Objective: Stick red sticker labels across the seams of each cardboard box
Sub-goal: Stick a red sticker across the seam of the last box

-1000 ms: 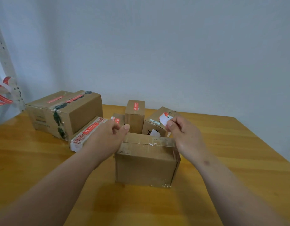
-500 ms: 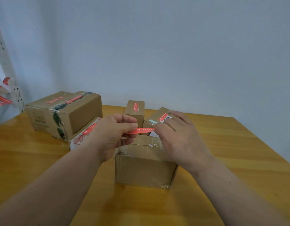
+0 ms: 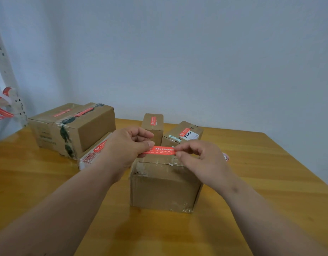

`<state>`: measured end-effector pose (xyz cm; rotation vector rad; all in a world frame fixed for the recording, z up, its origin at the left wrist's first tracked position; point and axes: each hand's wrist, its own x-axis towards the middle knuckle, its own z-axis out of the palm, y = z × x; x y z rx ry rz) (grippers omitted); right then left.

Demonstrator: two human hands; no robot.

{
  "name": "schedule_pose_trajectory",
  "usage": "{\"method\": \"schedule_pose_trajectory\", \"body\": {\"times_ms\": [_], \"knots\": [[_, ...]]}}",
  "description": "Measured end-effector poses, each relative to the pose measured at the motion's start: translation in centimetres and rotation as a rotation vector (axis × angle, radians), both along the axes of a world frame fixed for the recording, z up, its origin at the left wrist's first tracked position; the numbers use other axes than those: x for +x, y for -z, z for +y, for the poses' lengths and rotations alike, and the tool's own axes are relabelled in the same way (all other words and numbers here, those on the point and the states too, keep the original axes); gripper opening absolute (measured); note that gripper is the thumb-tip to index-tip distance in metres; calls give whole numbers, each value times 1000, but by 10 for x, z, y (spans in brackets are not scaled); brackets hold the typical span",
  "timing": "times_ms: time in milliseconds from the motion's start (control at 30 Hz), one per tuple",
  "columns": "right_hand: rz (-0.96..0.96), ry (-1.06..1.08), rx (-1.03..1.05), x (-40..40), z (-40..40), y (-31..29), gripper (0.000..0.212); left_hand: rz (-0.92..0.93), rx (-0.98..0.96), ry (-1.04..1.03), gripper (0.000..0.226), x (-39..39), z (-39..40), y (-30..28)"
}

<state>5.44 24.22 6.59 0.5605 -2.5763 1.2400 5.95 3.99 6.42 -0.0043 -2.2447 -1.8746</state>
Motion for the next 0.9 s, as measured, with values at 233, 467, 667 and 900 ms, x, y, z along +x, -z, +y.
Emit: {"method": "schedule_pose_trajectory", "body": {"times_ms": [233, 467, 667, 900], "knots": [[-172, 121, -253, -13, -6, 1, 19, 6, -62, 25, 13, -6, 4, 0], [-221, 135, -129, -13, -1, -2, 8, -59, -96, 70, 16, -9, -2, 1], [-230, 194, -6, -16, 1, -3, 11, -100, -187, 116, 21, -11, 2, 4], [-244, 141, 35, -22, -5, 4, 12, -65, -236, 112, 20, -16, 7, 1]]}}
